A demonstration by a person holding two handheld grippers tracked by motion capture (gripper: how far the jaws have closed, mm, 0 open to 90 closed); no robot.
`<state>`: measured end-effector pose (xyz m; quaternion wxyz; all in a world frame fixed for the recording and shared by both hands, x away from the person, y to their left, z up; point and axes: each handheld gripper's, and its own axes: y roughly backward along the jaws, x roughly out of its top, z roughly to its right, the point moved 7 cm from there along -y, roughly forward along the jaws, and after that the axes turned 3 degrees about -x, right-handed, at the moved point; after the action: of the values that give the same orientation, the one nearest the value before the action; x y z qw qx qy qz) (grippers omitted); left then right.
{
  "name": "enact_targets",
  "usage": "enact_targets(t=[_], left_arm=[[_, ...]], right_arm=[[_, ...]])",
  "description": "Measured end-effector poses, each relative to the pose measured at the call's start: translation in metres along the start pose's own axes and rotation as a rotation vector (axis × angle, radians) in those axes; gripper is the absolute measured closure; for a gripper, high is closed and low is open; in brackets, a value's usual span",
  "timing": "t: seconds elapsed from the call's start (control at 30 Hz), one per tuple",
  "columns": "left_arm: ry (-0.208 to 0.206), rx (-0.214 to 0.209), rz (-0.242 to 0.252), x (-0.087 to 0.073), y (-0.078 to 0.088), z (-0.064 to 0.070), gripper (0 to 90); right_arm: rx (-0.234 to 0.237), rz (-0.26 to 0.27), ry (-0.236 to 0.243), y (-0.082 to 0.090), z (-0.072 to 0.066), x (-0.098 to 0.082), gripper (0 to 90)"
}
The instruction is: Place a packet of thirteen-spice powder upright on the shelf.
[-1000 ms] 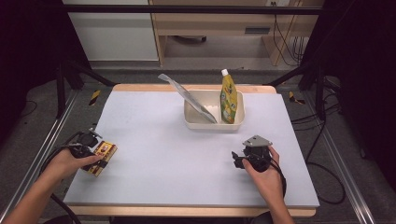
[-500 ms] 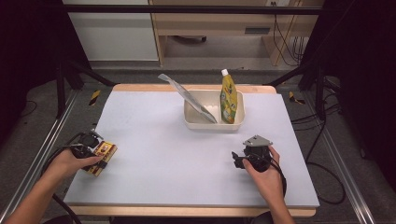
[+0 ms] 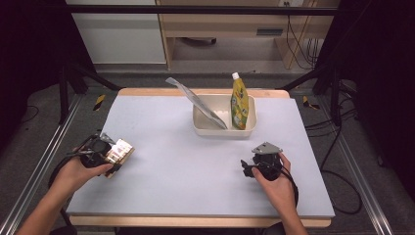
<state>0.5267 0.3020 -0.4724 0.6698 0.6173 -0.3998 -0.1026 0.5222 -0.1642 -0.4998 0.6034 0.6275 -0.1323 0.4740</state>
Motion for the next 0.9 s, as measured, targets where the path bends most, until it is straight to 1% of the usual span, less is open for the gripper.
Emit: enact_targets(t=[0.07, 0.13, 0.27, 0.4, 0.5, 0.63, 0.7, 0.77, 0.8, 0.9], left_arm=[[-0.045, 0.003, 0.027, 0.013, 0.0, 0.01, 30.7], [-0.084, -0.001, 0.041, 0.024, -0.002, 0.021, 30.7], [-0.152, -0.033, 0.051, 0.046, -0.008, 0.042, 30.8], [-0.208, -0.048, 0.053, 0.062, -0.015, 0.058, 30.9], [-0.236, -0.054, 0.058, 0.073, -0.02, 0.065, 30.9], [-0.253, -0.075, 0.095, 0.085, -0.025, 0.072, 31.0], [-0.258, -0.088, 0.114, 0.09, -0.027, 0.075, 31.0], [-0.264, -0.101, 0.129, 0.095, -0.028, 0.078, 31.1], [-0.264, -0.105, 0.14, 0.097, -0.029, 0.08, 31.1], [-0.284, -0.106, 0.148, 0.101, -0.03, 0.084, 31.2]], right_arm=[[0.004, 0.0, 0.014, -0.001, -0.001, 0.0, 19.8], [0.008, -0.001, 0.008, -0.001, -0.002, 0.0, 19.8], [0.016, -0.002, -0.003, -0.001, -0.004, 0.001, 19.5], [0.015, -0.006, -0.014, -0.002, -0.004, 0.001, 19.2], [0.015, -0.008, -0.016, -0.003, -0.004, 0.0, 19.0], [0.022, -0.012, -0.025, -0.003, -0.005, 0.0, 18.9], [0.033, -0.011, -0.036, -0.004, -0.006, 0.001, 18.6], [0.055, -0.015, -0.06, -0.005, -0.01, 0.004, 18.2], [0.061, -0.015, -0.065, -0.005, -0.011, 0.005, 17.9], [0.073, -0.008, -0.068, -0.005, -0.016, 0.013, 17.2]])
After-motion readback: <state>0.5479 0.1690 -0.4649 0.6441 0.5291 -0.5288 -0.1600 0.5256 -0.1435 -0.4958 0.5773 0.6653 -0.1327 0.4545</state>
